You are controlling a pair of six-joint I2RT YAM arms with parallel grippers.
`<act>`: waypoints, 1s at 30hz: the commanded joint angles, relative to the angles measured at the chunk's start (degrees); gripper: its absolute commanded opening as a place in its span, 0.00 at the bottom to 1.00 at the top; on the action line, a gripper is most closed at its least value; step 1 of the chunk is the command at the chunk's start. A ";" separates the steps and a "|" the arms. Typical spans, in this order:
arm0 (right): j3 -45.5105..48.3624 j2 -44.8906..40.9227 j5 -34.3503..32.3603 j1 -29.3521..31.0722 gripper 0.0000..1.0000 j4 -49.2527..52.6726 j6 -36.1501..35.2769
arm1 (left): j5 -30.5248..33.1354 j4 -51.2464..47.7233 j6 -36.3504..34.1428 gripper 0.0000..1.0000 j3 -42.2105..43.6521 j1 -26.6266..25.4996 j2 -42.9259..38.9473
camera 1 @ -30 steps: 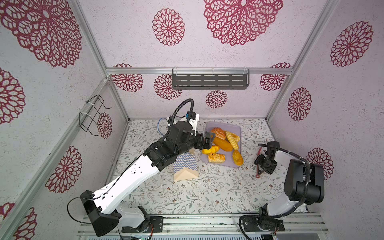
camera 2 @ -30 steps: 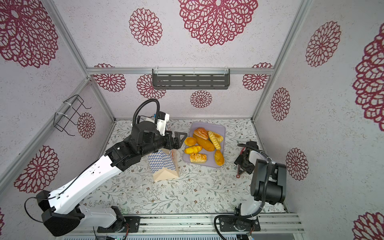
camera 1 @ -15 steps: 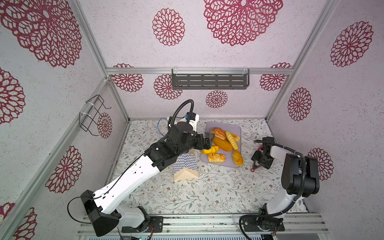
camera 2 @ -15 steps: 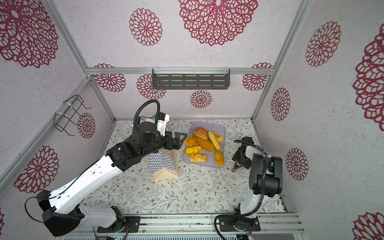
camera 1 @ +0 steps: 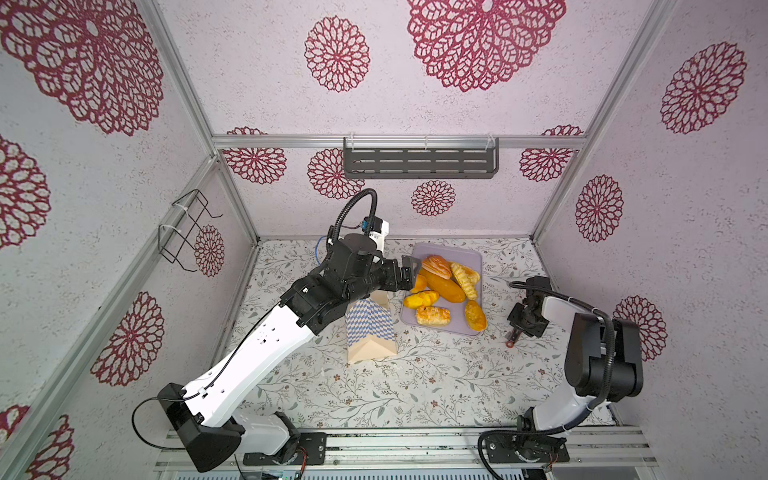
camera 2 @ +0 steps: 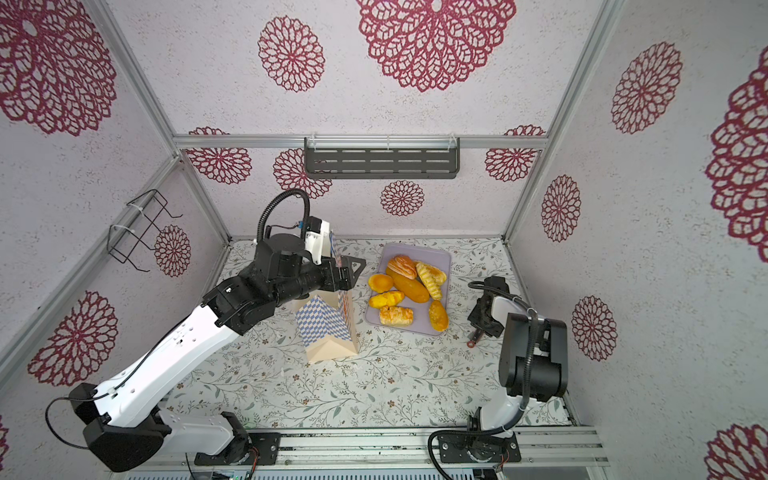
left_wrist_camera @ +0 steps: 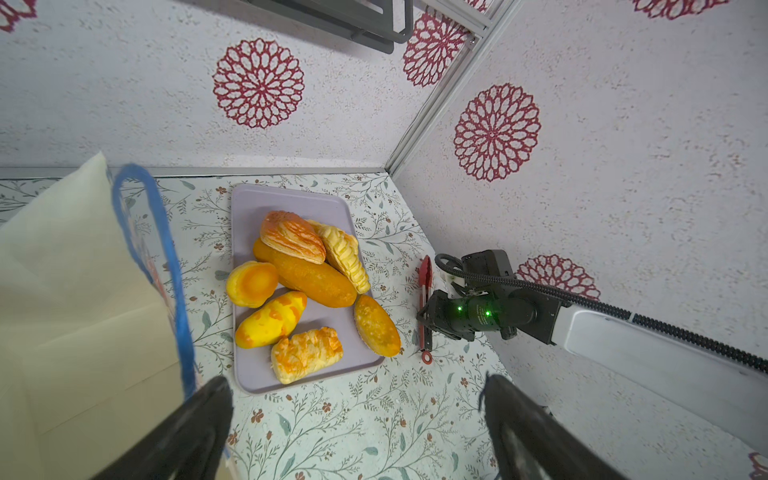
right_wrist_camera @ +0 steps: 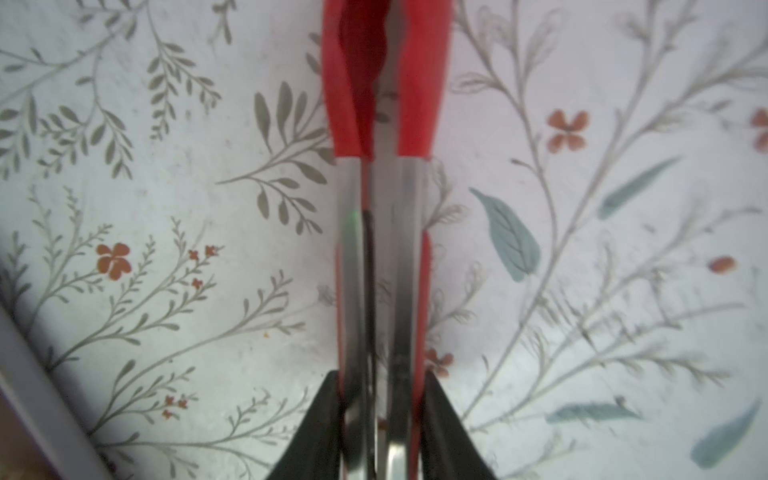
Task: Place the fake bread into the paper bag
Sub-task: 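Lift the red tongs with the right gripper toward the left gripper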
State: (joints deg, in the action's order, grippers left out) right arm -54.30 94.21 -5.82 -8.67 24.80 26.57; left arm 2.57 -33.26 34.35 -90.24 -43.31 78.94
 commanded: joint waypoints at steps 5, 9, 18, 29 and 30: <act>-1.45 -15.18 1.54 -0.04 0.24 2.93 -0.73 | -5.51 -6.87 -3.67 0.97 -9.69 1.02 6.11; -2.69 -21.75 9.20 0.20 0.23 2.29 -0.42 | -11.31 -5.83 -2.94 0.97 -13.48 1.98 9.26; -7.02 -28.25 37.88 6.17 0.22 -15.76 10.13 | -26.35 -2.62 0.49 0.97 -27.14 4.29 21.64; -8.89 -27.87 57.23 11.85 0.21 -52.45 33.30 | -32.32 3.52 3.84 0.99 -32.78 4.53 28.93; -8.97 -27.61 58.01 12.28 0.21 -54.76 34.73 | -32.94 4.24 4.14 1.00 -33.19 4.55 29.38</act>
State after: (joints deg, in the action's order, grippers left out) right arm -61.21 67.40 44.71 2.50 -13.52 52.49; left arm -27.40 -33.41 37.26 -121.40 -39.09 107.37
